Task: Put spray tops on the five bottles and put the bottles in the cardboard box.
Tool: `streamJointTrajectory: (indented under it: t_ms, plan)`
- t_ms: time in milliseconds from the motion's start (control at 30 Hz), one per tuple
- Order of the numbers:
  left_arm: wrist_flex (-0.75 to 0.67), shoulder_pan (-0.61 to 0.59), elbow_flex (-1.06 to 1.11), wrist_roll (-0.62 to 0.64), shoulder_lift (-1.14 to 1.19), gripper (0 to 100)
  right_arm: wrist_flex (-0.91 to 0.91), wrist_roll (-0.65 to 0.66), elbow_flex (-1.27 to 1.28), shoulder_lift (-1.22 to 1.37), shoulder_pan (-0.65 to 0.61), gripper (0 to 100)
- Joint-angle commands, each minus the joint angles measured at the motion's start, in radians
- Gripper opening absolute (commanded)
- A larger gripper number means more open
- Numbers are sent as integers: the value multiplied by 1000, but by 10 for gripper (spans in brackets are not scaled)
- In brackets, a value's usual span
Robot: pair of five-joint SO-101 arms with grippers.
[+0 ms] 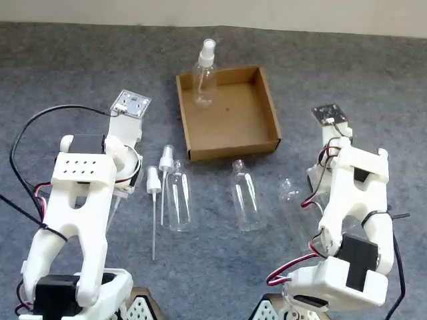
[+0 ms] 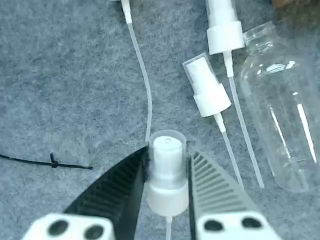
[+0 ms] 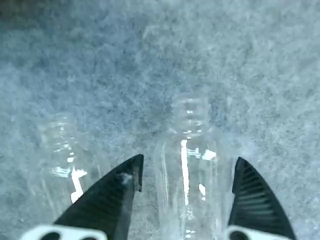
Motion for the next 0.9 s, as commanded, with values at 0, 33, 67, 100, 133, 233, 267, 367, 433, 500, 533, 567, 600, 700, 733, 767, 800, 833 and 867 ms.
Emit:
streamJointTrajectory:
  t_ms: [0,33,67,100,133,233,267,367,433,500,533,567,600,700,733,767,800,833,867]
  plan:
    - [-20,-1,-7,12,-35,35,13,11,-21,28,10,228]
    - [-21,-2,-7,12,-35,35,15,11,-35,38,10,228]
    - [-21,-2,-7,12,-35,35,15,11,-47,44,10,227]
    - [-21,-2,-7,12,-35,35,15,11,-54,48,12,225]
    - [-21,-2,-7,12,-35,35,15,11,-58,50,13,224]
    - [-21,-2,-8,12,-35,35,15,11,-59,48,13,215]
    - [-21,-2,-8,12,-35,35,15,8,-61,47,13,193]
    - [-21,-2,-10,12,-36,35,31,2,-64,42,21,83]
    - [-17,-2,-31,14,-36,35,65,-40,-130,18,22,28]
    - [-15,-2,-79,14,-36,35,114,-92,-213,-42,24,5]
    - [-14,-2,-111,14,-36,35,142,-112,-251,-82,21,3]
    - [-9,-2,-140,15,-38,34,162,-129,-291,-127,15,3]
    - [8,-2,-174,15,-38,34,174,-152,-326,-179,2,3]
    - [83,2,-303,23,-38,34,182,-238,-397,-355,-71,3]
    - [109,4,-354,40,-38,34,182,-272,-401,-418,-111,3]
    - [135,4,-407,55,-42,33,182,-307,-395,-478,-157,3]
    - [153,4,-453,64,-54,33,182,-341,-374,-536,-205,3]
    - [170,4,-498,69,-76,33,177,-368,-348,-596,-257,3]
    - [184,4,-538,71,-104,32,153,-394,-314,-656,-317,3]
